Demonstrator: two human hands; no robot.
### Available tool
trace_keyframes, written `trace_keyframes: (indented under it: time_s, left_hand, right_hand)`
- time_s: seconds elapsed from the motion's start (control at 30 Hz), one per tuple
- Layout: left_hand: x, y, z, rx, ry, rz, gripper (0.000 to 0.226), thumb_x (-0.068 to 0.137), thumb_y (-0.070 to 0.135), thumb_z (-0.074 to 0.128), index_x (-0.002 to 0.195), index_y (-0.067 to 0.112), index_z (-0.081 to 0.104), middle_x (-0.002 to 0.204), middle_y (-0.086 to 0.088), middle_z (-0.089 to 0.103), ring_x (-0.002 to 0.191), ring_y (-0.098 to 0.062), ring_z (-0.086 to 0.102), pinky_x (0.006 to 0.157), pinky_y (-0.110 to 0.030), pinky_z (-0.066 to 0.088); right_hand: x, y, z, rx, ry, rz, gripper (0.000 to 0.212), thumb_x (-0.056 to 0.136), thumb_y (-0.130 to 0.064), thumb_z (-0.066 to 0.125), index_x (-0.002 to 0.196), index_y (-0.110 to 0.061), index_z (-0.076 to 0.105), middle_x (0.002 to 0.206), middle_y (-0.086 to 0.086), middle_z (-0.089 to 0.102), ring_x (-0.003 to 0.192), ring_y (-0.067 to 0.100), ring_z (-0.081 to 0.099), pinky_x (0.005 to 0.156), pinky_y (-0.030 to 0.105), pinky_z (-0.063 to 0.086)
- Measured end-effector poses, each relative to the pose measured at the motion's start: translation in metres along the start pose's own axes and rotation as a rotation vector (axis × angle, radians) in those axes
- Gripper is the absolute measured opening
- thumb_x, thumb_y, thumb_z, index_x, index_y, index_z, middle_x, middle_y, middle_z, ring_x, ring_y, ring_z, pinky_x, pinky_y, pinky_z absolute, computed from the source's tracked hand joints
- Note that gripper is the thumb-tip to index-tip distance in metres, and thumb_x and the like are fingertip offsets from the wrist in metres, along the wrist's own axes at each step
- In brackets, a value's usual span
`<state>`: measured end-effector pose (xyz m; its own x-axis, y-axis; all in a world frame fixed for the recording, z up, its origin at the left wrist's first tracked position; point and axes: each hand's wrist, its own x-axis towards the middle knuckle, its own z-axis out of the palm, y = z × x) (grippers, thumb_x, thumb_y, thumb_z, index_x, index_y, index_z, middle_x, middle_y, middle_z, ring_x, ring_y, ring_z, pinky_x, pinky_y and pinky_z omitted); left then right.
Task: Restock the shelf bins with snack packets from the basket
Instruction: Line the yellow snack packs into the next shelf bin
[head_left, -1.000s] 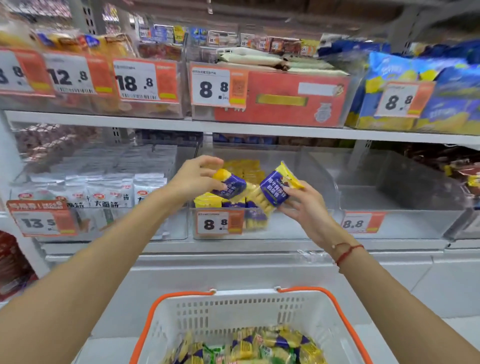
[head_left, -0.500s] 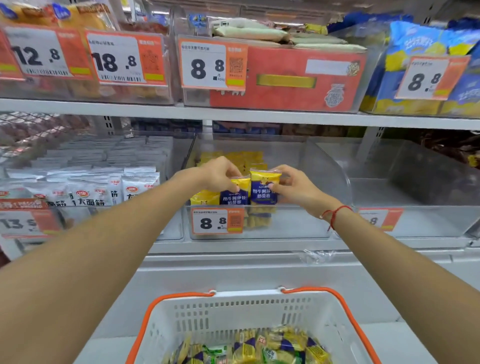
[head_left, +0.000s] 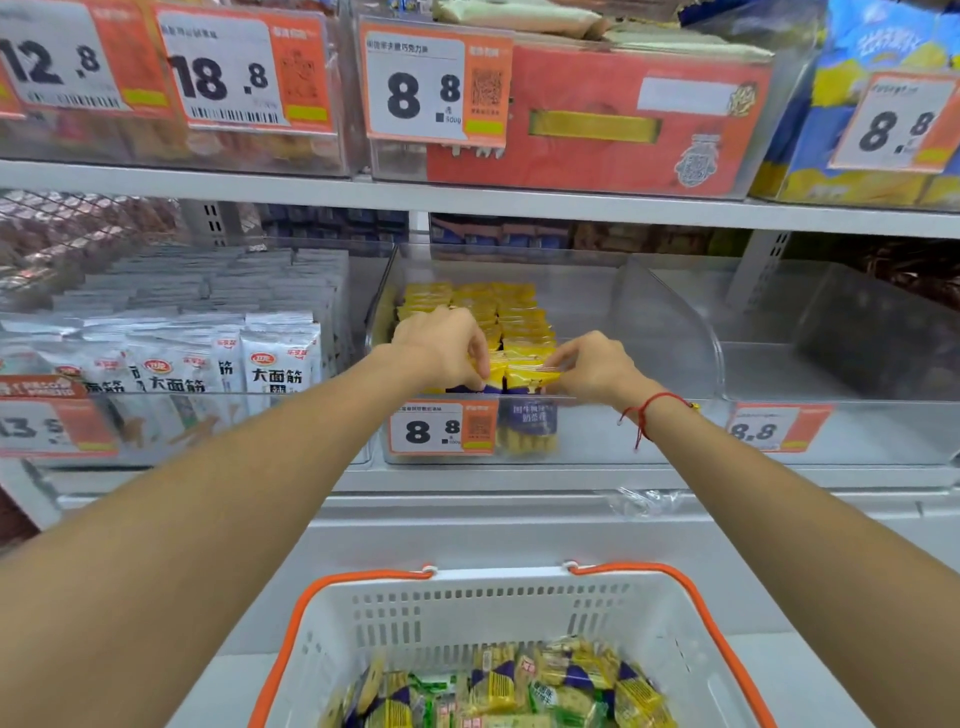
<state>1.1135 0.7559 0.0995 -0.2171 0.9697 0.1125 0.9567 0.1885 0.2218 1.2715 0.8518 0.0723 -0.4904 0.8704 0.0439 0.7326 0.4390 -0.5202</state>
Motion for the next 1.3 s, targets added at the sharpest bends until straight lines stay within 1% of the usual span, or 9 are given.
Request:
trace_keyframes:
  time_s: [0.2, 0.33, 0.47, 0.63, 0.8, 1.03, 1.17, 1.23, 1.3]
  left_hand:
    - [0.0, 0.003, -0.005, 0.081, -0.077, 0.026, 0.014, 0.09, 0.025, 0.061, 0.083, 0.034, 0.068, 0.124, 0.007, 0.063, 0.109, -0.018, 0.057, 0.071, -0.03, 0.04]
    - [-0.006, 0.005, -0.009, 0.029, -0.133, 0.006, 0.022, 0.093, 0.019, 0.053, 0.096, 0.031, 0.072, 0.13, 0.005, 0.059, 0.104, -0.018, 0.056, 0.071, -0.029, 0.041]
    - [-0.025, 0.007, -0.015, -0.033, -0.046, -0.016, 0.028, 0.09, 0.016, 0.052, 0.108, 0.031, 0.068, 0.131, 0.007, 0.059, 0.11, -0.019, 0.057, 0.084, -0.033, 0.048]
    - [-0.063, 0.016, -0.019, -0.168, 0.174, -0.028, 0.024, 0.091, 0.022, 0.055, 0.11, 0.031, 0.067, 0.113, 0.011, 0.066, 0.099, -0.013, 0.061, 0.074, -0.027, 0.042]
    - [-0.114, 0.023, 0.008, -0.346, 0.214, -0.122, 0.014, 0.088, 0.028, 0.057, 0.093, 0.034, 0.068, 0.091, 0.018, 0.065, 0.089, -0.012, 0.062, 0.074, -0.028, 0.047]
    - [-0.172, -0.004, 0.1, -0.429, -0.141, -0.248, 0.013, 0.09, 0.026, 0.058, 0.09, 0.037, 0.063, 0.101, 0.015, 0.067, 0.092, -0.012, 0.064, 0.08, -0.03, 0.052]
    - [-0.188, -0.016, 0.148, -0.453, -0.361, -0.28, 0.017, 0.091, 0.02, 0.057, 0.102, 0.027, 0.067, 0.126, 0.004, 0.061, 0.112, -0.015, 0.058, 0.097, -0.035, 0.046]
    - [-0.2, -0.02, 0.173, -0.456, -0.416, -0.321, 0.023, 0.093, 0.018, 0.053, 0.11, 0.022, 0.067, 0.124, 0.006, 0.06, 0.113, -0.015, 0.057, 0.098, -0.033, 0.044]
    - [-0.211, -0.025, 0.199, -0.496, -0.455, -0.381, 0.023, 0.094, 0.017, 0.05, 0.108, 0.02, 0.068, 0.112, 0.006, 0.06, 0.107, -0.017, 0.057, 0.095, -0.031, 0.044]
  right_hand:
    - [-0.006, -0.008, -0.002, 0.051, -0.088, 0.024, 0.015, 0.082, -0.016, 0.072, 0.094, -0.01, 0.066, 0.103, 0.013, 0.068, 0.092, 0.029, 0.068, 0.087, 0.041, 0.055]
    - [-0.015, -0.007, -0.004, 0.0, -0.034, 0.015, 0.031, 0.082, -0.02, 0.071, 0.11, -0.01, 0.062, 0.108, 0.011, 0.065, 0.093, 0.028, 0.065, 0.087, 0.04, 0.054]
    - [-0.035, -0.007, -0.009, 0.012, 0.17, -0.061, 0.03, 0.083, -0.024, 0.068, 0.112, -0.018, 0.062, 0.103, 0.0, 0.064, 0.099, 0.022, 0.06, 0.085, 0.035, 0.05]
    - [-0.077, -0.01, -0.005, 0.174, 0.356, -0.161, 0.008, 0.082, -0.028, 0.069, 0.09, -0.028, 0.067, 0.082, -0.007, 0.066, 0.079, 0.013, 0.06, 0.067, 0.025, 0.046]
    - [-0.122, 0.003, 0.023, 0.256, 0.145, -0.113, 0.014, 0.082, -0.019, 0.067, 0.074, -0.032, 0.066, 0.069, -0.005, 0.065, 0.069, 0.016, 0.065, 0.069, 0.033, 0.053]
    - [-0.175, 0.048, 0.086, 0.208, -0.331, 0.019, 0.008, 0.086, -0.009, 0.063, 0.084, -0.016, 0.067, 0.085, 0.009, 0.069, 0.062, 0.011, 0.059, 0.071, 0.034, 0.056]
    - [-0.201, 0.08, 0.126, 0.119, -0.459, 0.124, 0.013, 0.087, -0.008, 0.06, 0.093, -0.011, 0.071, 0.079, -0.008, 0.06, 0.062, 0.005, 0.055, 0.065, 0.023, 0.051]
    - [-0.215, 0.098, 0.148, 0.071, -0.511, 0.159, 0.014, 0.087, -0.009, 0.058, 0.09, -0.017, 0.069, 0.083, -0.006, 0.061, 0.072, 0.009, 0.06, 0.07, 0.024, 0.049]
    - [-0.227, 0.112, 0.168, 0.023, -0.553, 0.184, 0.015, 0.09, -0.01, 0.055, 0.093, -0.02, 0.065, 0.087, -0.01, 0.056, 0.07, 0.006, 0.056, 0.062, 0.02, 0.044]
